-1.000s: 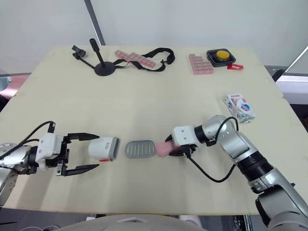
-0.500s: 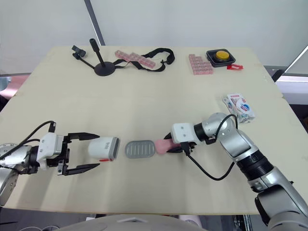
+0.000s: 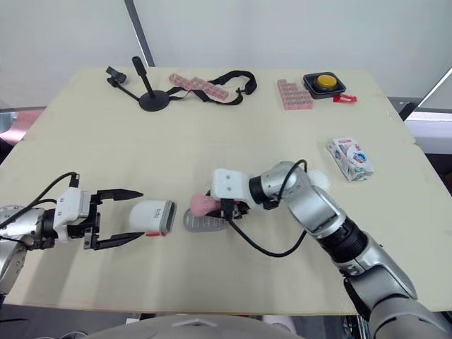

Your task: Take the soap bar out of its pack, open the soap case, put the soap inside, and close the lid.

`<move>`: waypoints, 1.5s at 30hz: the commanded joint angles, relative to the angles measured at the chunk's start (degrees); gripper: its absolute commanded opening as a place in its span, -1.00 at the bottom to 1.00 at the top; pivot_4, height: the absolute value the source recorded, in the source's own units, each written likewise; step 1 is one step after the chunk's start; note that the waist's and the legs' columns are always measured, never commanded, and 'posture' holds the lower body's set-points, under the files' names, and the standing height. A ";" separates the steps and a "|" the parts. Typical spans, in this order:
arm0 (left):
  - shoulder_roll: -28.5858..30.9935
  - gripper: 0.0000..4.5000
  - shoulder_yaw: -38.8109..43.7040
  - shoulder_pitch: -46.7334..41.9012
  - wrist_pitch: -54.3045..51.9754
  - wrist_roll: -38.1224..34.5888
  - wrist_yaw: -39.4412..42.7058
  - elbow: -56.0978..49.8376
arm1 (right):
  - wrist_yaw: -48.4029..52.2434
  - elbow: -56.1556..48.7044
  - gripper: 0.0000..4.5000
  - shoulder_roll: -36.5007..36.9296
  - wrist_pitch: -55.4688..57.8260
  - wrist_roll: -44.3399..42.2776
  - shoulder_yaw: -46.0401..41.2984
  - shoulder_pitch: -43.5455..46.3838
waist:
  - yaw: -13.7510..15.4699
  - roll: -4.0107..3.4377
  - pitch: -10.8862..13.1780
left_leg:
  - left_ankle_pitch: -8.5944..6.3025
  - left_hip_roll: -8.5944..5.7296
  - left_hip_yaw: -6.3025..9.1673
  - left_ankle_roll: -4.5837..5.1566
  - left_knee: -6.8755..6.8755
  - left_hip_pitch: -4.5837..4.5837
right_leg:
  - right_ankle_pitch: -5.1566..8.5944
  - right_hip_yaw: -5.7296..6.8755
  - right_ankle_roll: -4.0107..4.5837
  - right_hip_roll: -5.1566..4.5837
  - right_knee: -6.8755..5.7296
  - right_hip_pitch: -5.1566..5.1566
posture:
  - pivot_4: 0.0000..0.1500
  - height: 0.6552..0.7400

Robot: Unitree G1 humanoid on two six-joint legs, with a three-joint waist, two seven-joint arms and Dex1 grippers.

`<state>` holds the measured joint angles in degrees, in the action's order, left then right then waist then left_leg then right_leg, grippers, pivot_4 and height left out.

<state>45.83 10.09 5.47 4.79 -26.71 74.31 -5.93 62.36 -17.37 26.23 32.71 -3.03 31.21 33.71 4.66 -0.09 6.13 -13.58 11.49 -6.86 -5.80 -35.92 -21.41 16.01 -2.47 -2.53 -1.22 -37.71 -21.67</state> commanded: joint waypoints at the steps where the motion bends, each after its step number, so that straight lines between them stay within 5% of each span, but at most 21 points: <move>1: -0.05 1.00 -0.04 0.20 -0.75 -0.43 -0.74 -2.65 | -2.02 -2.70 -0.25 -1.48 3.37 0.96 1.89 1.31 | -0.01 0.00 0.00 | 0.00 0.00 0.00 -0.01 0.00 0.00 | 0.00 0.00 0.00 0.01 0.00 0.00 | 1.00 1.00; 29: -0.31 1.00 -0.88 -1.51 -1.92 0.47 -1.94 -3.33 | -4.10 0.86 -0.25 -3.55 5.59 2.35 6.78 2.56 | -0.06 0.00 0.00 | 0.06 0.00 0.00 -0.08 0.00 0.04 | 0.00 0.01 0.00 -0.01 -0.16 -0.03 | 1.00 1.00; 30: -0.35 1.00 -0.92 -1.52 -1.92 0.50 -2.02 -3.40 | -3.97 0.89 0.11 -3.48 5.41 2.26 6.75 2.54 | -0.05 0.00 0.00 | 0.06 0.00 0.00 -0.08 0.00 0.04 | 0.00 0.01 0.00 -0.01 -0.17 -0.03 | 1.00 1.00; 36: -0.31 1.00 -1.07 -1.31 -1.52 0.80 -1.80 -3.33 | -3.64 0.99 0.98 -3.35 4.76 1.83 6.01 2.61 | -0.06 0.00 0.00 | 0.06 0.00 0.00 -0.08 -0.01 0.05 | 0.00 0.01 0.00 -0.01 -0.19 -0.03 | 1.00 1.00; 45: -0.21 1.00 -1.55 -2.52 -1.39 1.26 -1.62 -2.60 | -2.25 0.29 0.98 -2.72 1.31 -4.51 -3.10 1.08 | 0.03 0.01 0.00 | 0.07 0.00 0.00 -0.07 -0.02 0.04 | 0.00 0.01 0.01 -0.02 -0.23 -0.04 | 1.00 1.00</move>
<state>45.32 7.95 3.61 2.84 -25.11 72.64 -7.97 59.49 -15.04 22.97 36.02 -4.88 32.12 34.95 4.69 -0.08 6.13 -13.51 11.49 -6.86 -5.87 -35.95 -21.37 16.01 -2.47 -2.53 -1.25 -37.95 -21.72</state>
